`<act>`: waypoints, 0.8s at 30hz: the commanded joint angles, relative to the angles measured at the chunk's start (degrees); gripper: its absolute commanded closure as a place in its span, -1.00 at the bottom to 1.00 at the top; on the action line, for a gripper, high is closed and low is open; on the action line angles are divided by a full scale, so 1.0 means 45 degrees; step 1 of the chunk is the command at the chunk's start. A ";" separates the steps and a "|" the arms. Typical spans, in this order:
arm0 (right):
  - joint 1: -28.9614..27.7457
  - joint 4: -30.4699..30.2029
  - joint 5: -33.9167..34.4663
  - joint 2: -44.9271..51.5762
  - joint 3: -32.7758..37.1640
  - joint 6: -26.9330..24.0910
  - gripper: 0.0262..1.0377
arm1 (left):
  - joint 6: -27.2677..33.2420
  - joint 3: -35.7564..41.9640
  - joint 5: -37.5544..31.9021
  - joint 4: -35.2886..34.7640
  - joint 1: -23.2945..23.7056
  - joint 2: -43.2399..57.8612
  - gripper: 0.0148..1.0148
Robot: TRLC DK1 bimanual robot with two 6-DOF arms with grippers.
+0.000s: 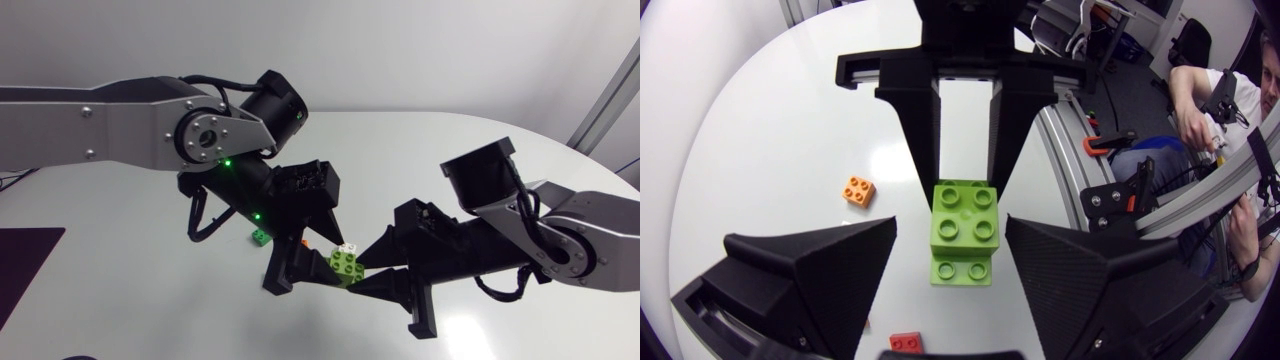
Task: Separate the duplo bricks
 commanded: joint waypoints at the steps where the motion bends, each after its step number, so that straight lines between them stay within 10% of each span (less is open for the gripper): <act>1: 0.0178 0.0042 0.0039 -0.0004 -0.0314 0.0225 0.72 | 0.0227 0.0330 0.0129 -0.0200 0.0145 -0.0225 -0.25; 5: 0.0315 0.0062 0.0137 -0.0082 -0.0314 0.0323 0.72 | 0.0325 0.0213 0.0148 -0.0239 0.0184 -0.0186 -0.22; 10: 0.0588 0.0179 0.0450 -0.0102 -0.0392 0.0342 0.72 | 0.0344 0.0213 0.0168 -0.0259 0.0184 -0.0147 0.33; 24: 0.2053 0.0940 0.2989 -0.0453 -0.0998 0.0264 0.72 | 0.0813 0.1463 0.1535 -0.1880 0.0907 0.0341 0.36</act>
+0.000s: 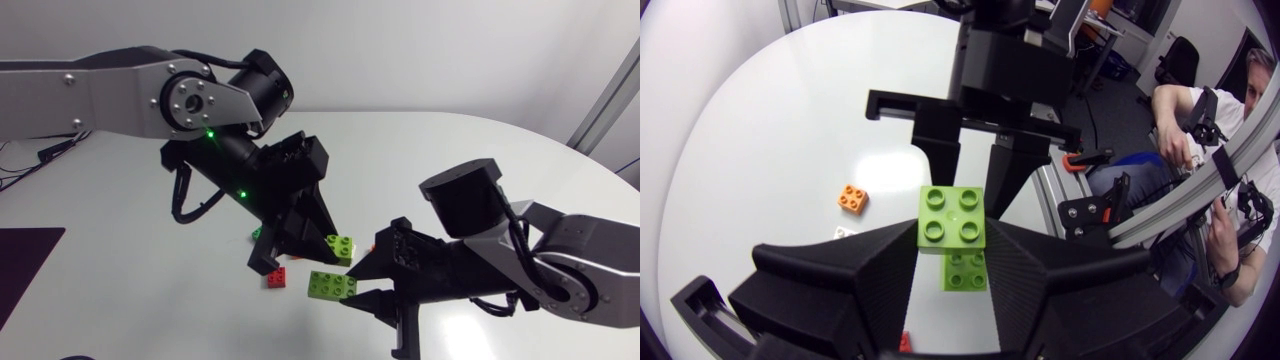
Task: Separate the duplo bricks
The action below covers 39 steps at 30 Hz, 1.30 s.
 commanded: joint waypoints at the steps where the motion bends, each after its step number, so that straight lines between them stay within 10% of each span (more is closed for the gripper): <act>1: 0.0028 0.0187 0.0133 -0.0006 -0.0386 0.0007 0.72 | 0.0395 0.0429 0.0190 -0.0175 0.0227 0.0302 0.36; 39: -0.2316 -0.1297 -0.0863 -0.2702 -0.1284 -0.0482 0.72 | -0.0562 0.3671 -0.3170 0.4786 0.2473 0.7920 0.33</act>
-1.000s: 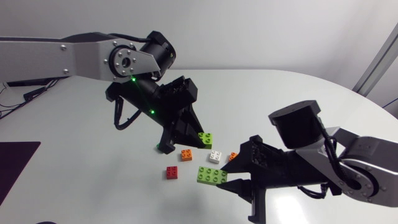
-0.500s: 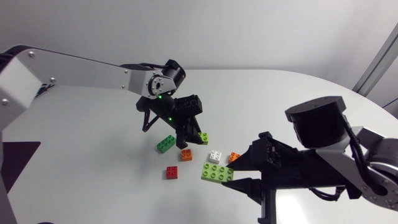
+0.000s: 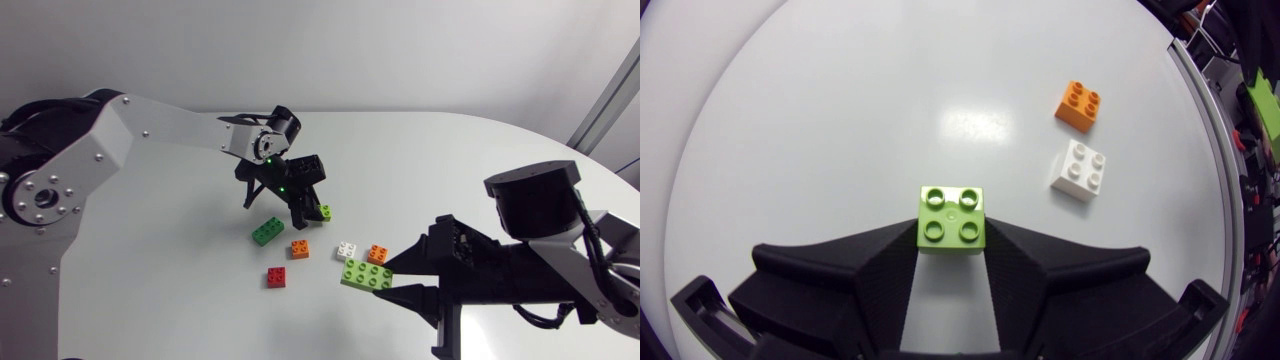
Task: Separate the duplo bricks
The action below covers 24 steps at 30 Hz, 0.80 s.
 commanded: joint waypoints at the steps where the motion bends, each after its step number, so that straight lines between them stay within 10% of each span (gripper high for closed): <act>1: -0.0238 -0.0165 -0.0115 -0.0016 -0.0254 -0.0317 0.72 | -0.0280 0.0446 -0.0144 0.0079 0.0161 0.0610 0.30; 13: -0.1117 0.0460 -0.0213 0.1254 0.0312 -0.0649 0.72 | -0.0280 -0.0120 -0.0320 0.0099 0.0747 0.0259 -0.66; 24: -0.2777 0.2686 0.0021 0.4809 0.1640 -0.0629 0.72 | 0.0130 -0.2562 -0.0300 0.0021 0.0806 -0.2241 -0.66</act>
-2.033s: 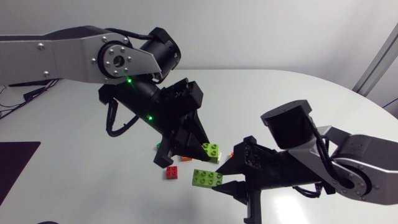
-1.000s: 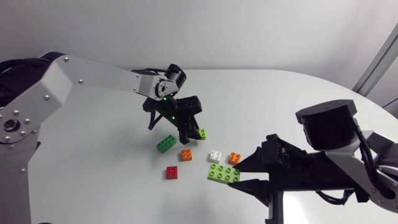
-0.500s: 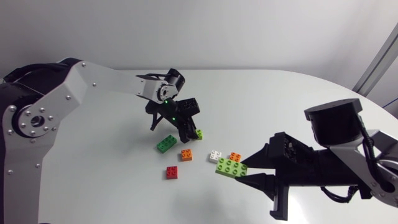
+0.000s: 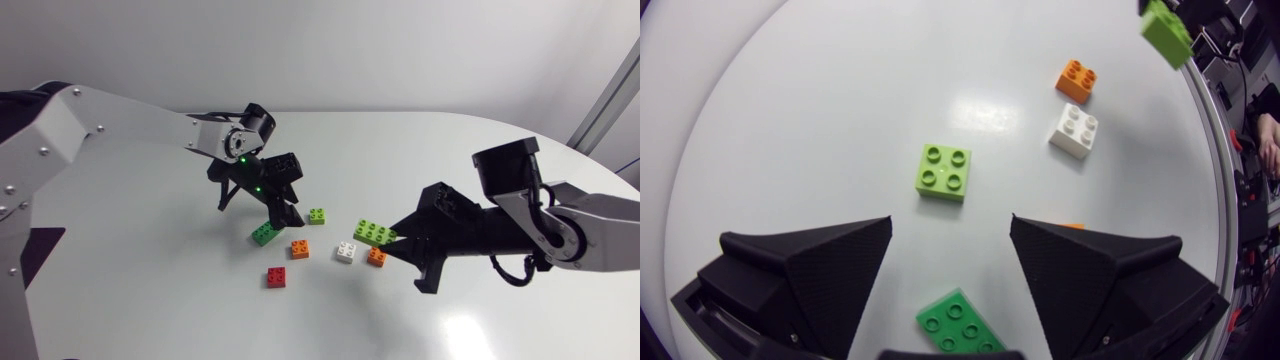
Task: Separate the duplo bricks
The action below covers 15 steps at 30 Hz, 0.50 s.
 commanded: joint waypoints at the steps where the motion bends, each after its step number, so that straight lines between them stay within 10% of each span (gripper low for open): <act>1: -0.0261 0.0443 0.0172 0.1032 0.0592 -0.0153 0.72 | 0.0266 -0.0907 -0.0018 -0.0071 -0.0176 -0.0897 -0.65; 15: -0.0632 0.2221 0.1344 0.5485 0.2916 0.0335 0.72 | 0.0345 -0.2391 -0.0468 -0.0052 -0.1328 -0.1522 -0.47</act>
